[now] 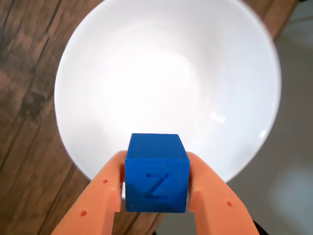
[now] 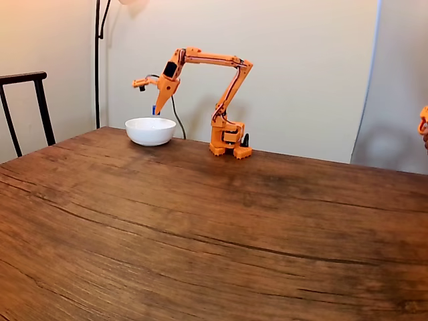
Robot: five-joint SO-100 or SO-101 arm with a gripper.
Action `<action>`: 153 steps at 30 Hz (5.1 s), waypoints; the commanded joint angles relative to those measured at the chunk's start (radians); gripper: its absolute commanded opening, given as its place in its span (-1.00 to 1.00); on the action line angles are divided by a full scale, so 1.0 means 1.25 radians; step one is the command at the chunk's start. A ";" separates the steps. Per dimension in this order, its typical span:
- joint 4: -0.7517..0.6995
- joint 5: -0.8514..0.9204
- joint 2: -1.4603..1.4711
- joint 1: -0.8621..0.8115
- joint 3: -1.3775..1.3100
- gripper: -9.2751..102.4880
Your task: Grasp the cube and drop it in the bowl
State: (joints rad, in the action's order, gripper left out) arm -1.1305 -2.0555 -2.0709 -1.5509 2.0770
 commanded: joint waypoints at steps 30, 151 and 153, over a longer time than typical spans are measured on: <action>0.139 -0.004 -0.031 0.031 0.083 -0.42; -0.162 0.290 -0.961 1.165 0.830 -0.84; -0.162 0.290 -0.961 1.165 0.830 -0.84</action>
State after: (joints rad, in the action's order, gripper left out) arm -1.2732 -1.6950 -3.2827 -0.0936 3.1186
